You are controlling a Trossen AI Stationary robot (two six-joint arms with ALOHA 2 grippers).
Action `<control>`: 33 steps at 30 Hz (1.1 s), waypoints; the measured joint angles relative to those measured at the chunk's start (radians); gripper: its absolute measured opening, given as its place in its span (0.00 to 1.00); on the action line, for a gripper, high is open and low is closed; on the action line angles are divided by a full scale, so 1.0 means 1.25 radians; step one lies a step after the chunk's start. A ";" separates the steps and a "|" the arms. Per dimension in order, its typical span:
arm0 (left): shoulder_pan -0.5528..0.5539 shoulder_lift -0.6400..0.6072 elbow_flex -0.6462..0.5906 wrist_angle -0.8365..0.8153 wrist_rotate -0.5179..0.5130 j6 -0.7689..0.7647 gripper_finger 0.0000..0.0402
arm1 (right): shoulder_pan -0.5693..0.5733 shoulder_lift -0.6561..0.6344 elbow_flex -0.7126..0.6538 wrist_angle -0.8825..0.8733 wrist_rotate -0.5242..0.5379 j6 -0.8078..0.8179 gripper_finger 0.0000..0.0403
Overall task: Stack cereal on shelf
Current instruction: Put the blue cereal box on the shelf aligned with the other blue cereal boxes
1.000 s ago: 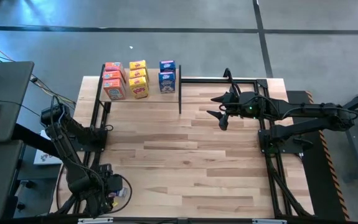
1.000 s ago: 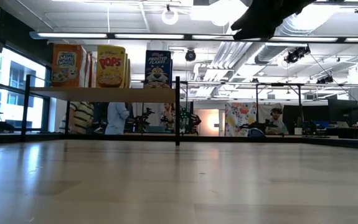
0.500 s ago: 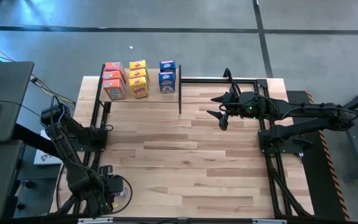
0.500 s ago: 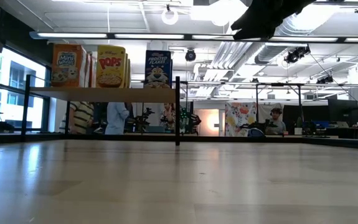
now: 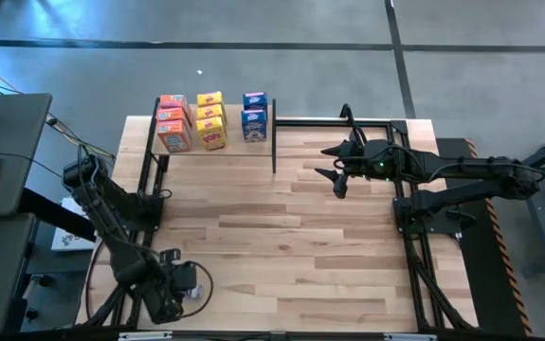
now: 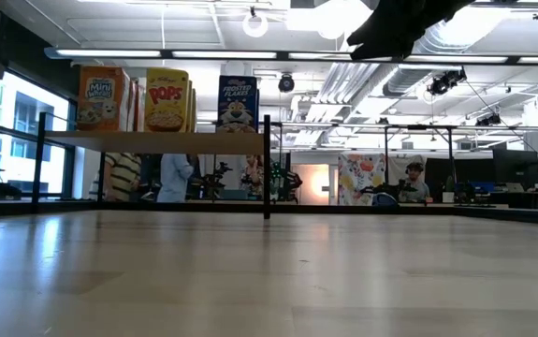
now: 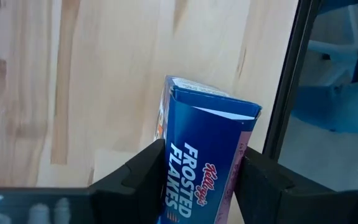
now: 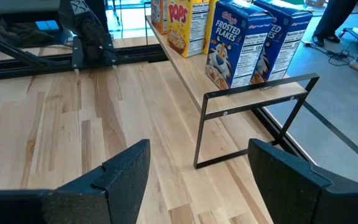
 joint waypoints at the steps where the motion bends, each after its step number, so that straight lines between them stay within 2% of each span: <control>1: 0.011 -0.003 0.000 0.001 0.003 0.013 0.39 | 0.000 0.000 0.000 0.000 0.000 0.000 0.66; 14: 0.205 -0.047 0.001 0.015 0.056 0.251 0.39 | 0.000 0.000 0.000 0.000 0.000 0.000 0.66; 24: 0.424 -0.073 0.001 0.012 0.108 0.501 0.39 | 0.000 0.000 0.000 0.000 0.000 0.000 0.66; 33: 0.625 -0.078 0.001 0.014 0.112 0.715 0.39 | 0.000 0.000 0.000 0.000 0.000 0.000 0.66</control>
